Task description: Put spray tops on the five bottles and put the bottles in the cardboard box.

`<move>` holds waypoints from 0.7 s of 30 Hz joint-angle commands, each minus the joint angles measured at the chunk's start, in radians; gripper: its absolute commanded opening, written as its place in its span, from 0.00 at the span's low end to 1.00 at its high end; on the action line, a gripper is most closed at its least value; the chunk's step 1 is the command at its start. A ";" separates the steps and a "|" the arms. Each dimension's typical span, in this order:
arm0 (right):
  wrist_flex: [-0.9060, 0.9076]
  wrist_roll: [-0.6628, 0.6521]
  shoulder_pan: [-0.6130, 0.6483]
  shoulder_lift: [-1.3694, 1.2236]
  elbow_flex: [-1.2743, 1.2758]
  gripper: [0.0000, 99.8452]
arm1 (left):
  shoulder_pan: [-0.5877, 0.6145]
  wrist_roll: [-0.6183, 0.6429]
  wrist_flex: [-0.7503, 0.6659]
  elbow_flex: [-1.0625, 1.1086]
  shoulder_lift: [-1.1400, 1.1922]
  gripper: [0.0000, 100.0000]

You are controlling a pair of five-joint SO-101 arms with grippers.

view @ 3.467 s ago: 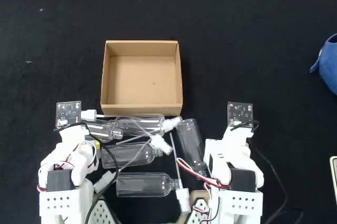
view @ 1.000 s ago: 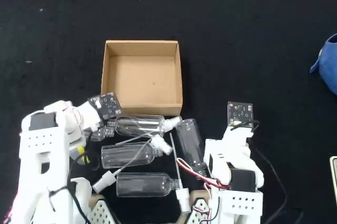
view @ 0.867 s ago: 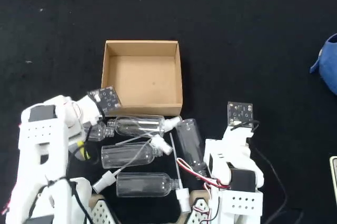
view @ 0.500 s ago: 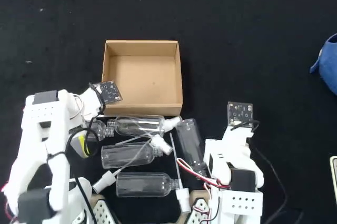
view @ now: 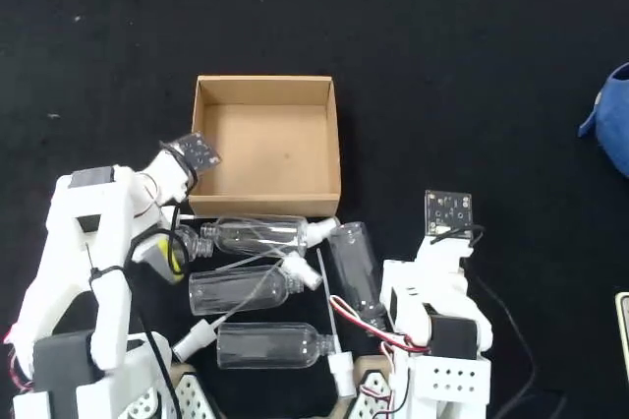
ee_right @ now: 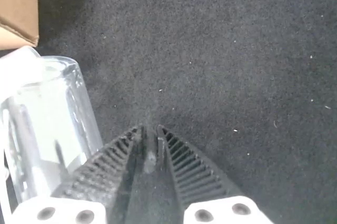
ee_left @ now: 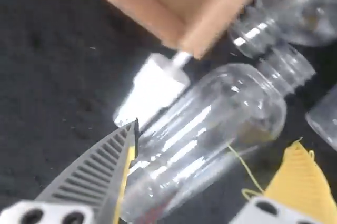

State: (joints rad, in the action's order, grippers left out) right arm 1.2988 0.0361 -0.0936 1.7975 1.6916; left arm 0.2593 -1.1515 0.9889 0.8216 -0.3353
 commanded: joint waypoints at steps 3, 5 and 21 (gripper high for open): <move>0.006 0.002 -0.006 0.097 -0.008 0.01 | 0.012 -0.123 0.072 -0.045 -0.005 0.24; 0.006 0.002 -0.006 0.097 -0.008 0.01 | 0.012 -0.121 0.074 -0.045 -0.003 0.17; 0.006 0.002 -0.006 0.097 -0.008 0.01 | 0.002 -0.126 0.241 -0.048 -0.008 0.07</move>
State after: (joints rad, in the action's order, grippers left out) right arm 1.2988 0.0361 -0.0936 1.7975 1.6916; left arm 0.2624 -1.2635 1.0994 0.8339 -0.3383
